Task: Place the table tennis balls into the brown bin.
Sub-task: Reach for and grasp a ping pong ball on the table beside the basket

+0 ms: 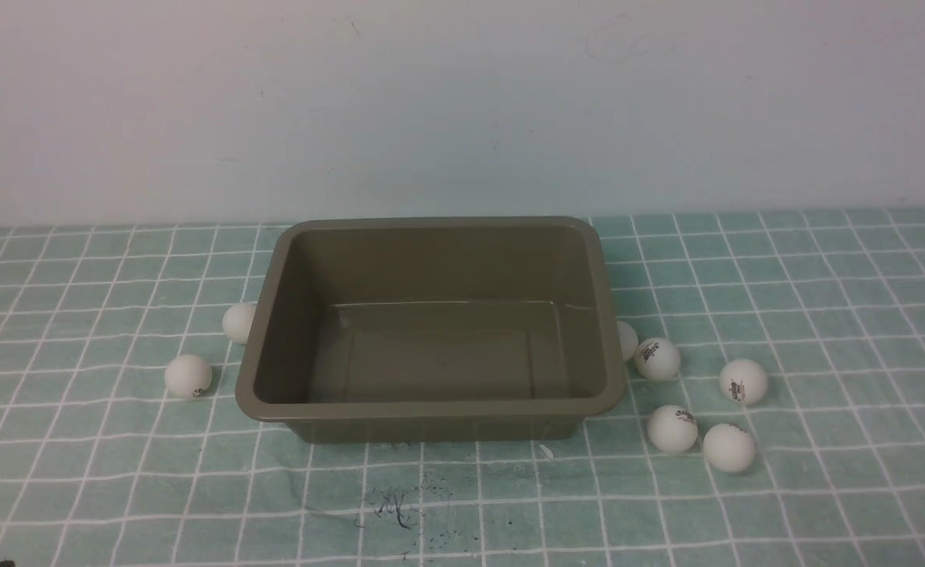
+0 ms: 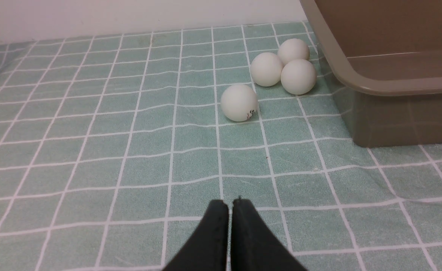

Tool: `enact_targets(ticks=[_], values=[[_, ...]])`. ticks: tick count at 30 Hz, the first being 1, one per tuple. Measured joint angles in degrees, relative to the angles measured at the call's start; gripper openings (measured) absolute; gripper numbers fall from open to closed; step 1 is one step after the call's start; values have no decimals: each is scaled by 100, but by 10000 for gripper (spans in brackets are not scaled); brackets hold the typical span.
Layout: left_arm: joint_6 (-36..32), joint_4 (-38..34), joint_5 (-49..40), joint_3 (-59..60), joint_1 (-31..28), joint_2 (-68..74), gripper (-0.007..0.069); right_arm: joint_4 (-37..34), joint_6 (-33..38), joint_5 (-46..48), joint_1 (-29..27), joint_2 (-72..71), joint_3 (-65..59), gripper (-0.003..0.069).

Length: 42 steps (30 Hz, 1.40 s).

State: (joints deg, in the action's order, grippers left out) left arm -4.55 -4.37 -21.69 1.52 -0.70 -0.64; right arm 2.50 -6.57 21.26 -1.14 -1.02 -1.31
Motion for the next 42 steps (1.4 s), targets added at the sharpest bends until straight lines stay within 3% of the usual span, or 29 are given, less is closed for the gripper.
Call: enact_targets(ticks=[11,21,23,26,30,32,38,42], values=[[138,-140,374,11,0,0,-5,0,0,0,0,0,0,-15],[1007,-2488,2608,11,0,0,-5,-40,-31,-22,0,0,0,-15],[1122,-2697,2961,11,0,0,-5,-250,-154,-174,0,0,-18,-15],[1306,-2901,3385,-122,0,0,-5,-1367,-744,-919,0,0,-29,-15],[1326,-2694,2352,-1053,0,35,-5,-2848,-1301,-1661,0,0,-29,-15],[1312,-2614,1609,-1492,0,260,-5,-3109,-1344,-1756,0,0,-29,-15],[800,-2499,-1118,-2795,0,1889,-5,-3308,-1376,-1884,6,0,-22,-15],[-30,-2421,-2525,-3304,0,3438,-5,-3031,-954,-726,159,259,723,-15]])
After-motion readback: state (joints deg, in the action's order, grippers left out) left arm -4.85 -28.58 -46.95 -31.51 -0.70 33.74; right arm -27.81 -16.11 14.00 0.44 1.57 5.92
